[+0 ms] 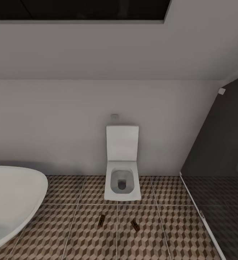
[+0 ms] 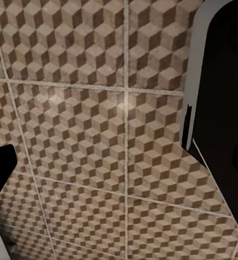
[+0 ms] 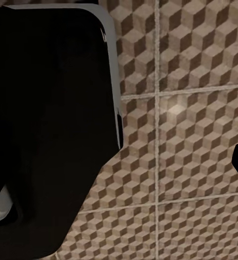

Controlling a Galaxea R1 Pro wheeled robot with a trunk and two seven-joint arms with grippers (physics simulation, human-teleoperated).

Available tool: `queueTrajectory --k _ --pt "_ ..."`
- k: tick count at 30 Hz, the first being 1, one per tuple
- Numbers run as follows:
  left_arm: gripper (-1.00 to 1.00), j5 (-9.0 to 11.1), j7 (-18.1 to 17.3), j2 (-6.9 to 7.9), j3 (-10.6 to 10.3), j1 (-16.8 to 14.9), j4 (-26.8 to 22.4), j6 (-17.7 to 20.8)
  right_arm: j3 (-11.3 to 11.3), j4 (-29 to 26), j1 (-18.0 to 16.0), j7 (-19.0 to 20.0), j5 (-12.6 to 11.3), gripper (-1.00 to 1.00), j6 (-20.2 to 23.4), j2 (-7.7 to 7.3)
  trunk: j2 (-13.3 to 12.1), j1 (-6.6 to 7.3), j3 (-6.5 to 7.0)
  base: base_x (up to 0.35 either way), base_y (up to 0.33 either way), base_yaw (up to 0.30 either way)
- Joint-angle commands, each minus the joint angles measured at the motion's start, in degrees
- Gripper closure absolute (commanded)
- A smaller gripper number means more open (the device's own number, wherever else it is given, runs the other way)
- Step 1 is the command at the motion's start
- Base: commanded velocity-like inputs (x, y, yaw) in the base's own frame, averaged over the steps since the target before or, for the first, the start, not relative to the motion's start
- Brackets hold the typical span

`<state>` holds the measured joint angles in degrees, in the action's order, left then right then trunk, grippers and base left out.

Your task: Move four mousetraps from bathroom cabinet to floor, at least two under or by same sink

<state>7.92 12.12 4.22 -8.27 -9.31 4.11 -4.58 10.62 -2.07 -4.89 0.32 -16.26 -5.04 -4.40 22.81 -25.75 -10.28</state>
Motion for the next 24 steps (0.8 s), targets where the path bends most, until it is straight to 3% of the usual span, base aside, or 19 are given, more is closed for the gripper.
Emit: queueTrajectory --k 1,24 --pt "-1.00 0.6 0.0 -0.08 -0.5 -0.1 0.2 -0.4 0.5 0.0 0.0 0.0 -0.5 -1.00 -0.2 0.03 0.1 -0.03 -0.11 0.000 0.000 0.000" --pt "-1.00 0.5 -0.1 -0.09 -0.5 0.0 0.1 -0.4 0.4 -0.2 0.0 0.0 -0.7 -1.00 -0.3 1.05 0.1 -0.03 -0.11 0.000 0.000 0.000"
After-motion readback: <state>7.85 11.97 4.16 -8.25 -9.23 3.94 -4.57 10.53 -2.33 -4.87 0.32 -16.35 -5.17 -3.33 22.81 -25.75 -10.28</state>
